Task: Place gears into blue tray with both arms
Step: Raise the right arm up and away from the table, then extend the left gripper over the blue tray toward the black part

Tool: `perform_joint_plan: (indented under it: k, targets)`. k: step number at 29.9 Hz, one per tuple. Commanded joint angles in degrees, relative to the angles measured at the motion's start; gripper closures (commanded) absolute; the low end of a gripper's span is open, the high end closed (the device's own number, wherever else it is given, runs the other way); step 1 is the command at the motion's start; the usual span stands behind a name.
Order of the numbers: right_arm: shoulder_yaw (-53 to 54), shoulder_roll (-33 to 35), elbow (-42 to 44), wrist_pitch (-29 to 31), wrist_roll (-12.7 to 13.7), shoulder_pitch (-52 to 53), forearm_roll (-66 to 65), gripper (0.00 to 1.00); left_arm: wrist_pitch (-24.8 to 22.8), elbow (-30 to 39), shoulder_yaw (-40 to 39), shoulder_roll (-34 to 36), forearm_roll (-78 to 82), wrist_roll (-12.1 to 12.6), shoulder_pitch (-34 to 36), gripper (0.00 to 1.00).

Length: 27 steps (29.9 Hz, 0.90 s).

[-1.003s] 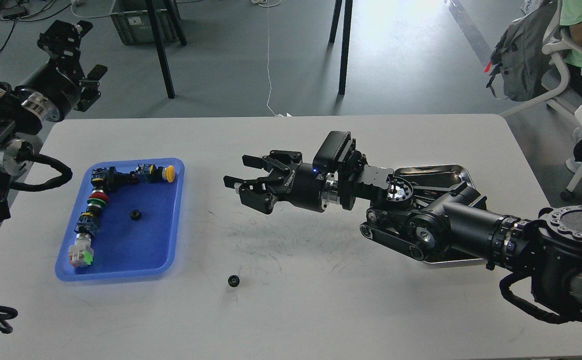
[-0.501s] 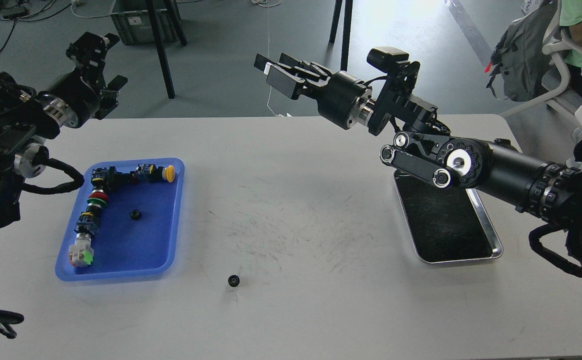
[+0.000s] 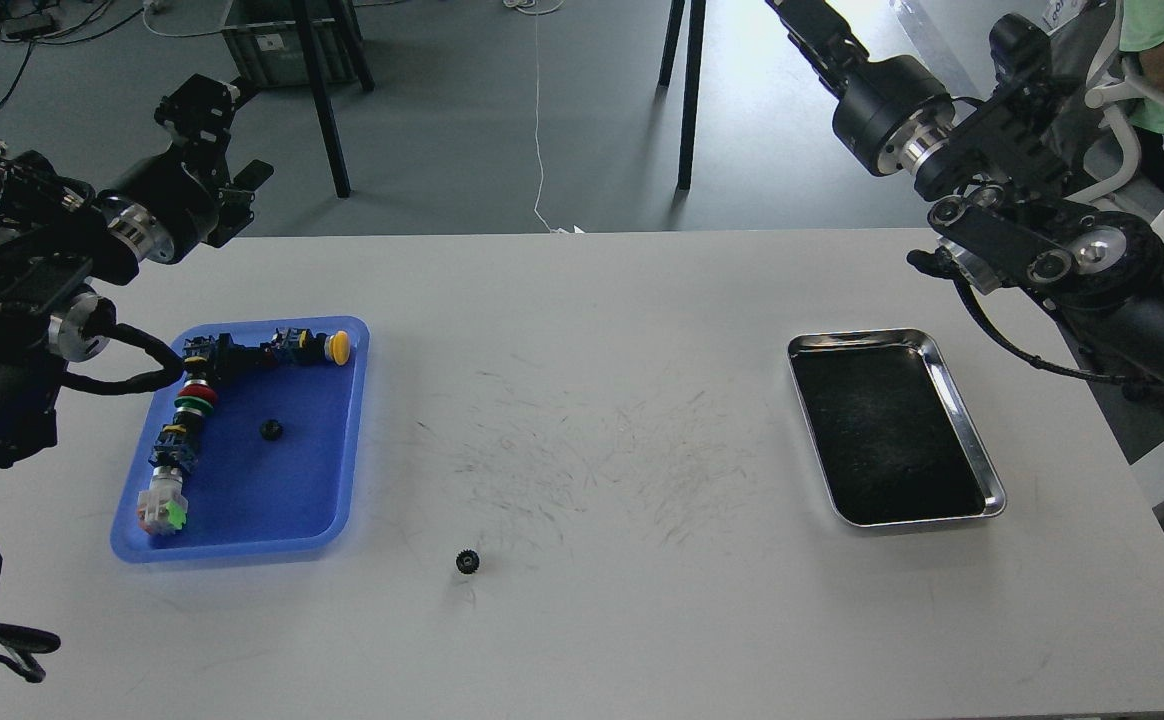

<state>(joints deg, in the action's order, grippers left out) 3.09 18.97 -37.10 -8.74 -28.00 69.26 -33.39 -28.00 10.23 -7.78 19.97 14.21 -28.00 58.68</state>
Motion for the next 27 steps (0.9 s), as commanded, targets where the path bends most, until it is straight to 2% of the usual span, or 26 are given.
perform_joint_plan:
  k: [1, 8, 15, 18, 27]
  targets:
    - [0.5, 1.2, 0.1, 2.0, 0.0, -2.1, 2.8, 0.25, 0.0, 0.1, 1.5, -0.9, 1.4, 0.0, 0.3, 0.02]
    - [0.7, 5.5, 0.1, 9.7, 0.0, -4.0, 10.5, 0.22, 0.0, 3.5, 2.0, 0.1, 8.0, 0.0, 1.3, 0.01]
    - [1.2, 6.8, 0.0, 9.8, 0.0, -5.9, 10.8, 0.22, 0.0, 7.7, -1.4, 3.3, 5.8, 0.0, 5.3, 0.02]
    - [1.6, 6.8, 0.0, 9.8, 0.0, -6.2, 10.8, 0.22, 0.0, 7.8, -5.3, 3.5, 0.9, 0.0, 4.8, 0.02]
    - [3.2, 6.9, 0.0, 9.8, 0.0, -6.2, 10.8, 0.22, 0.0, 7.7, -6.5, 2.7, -1.6, 0.0, 1.4, 0.02]
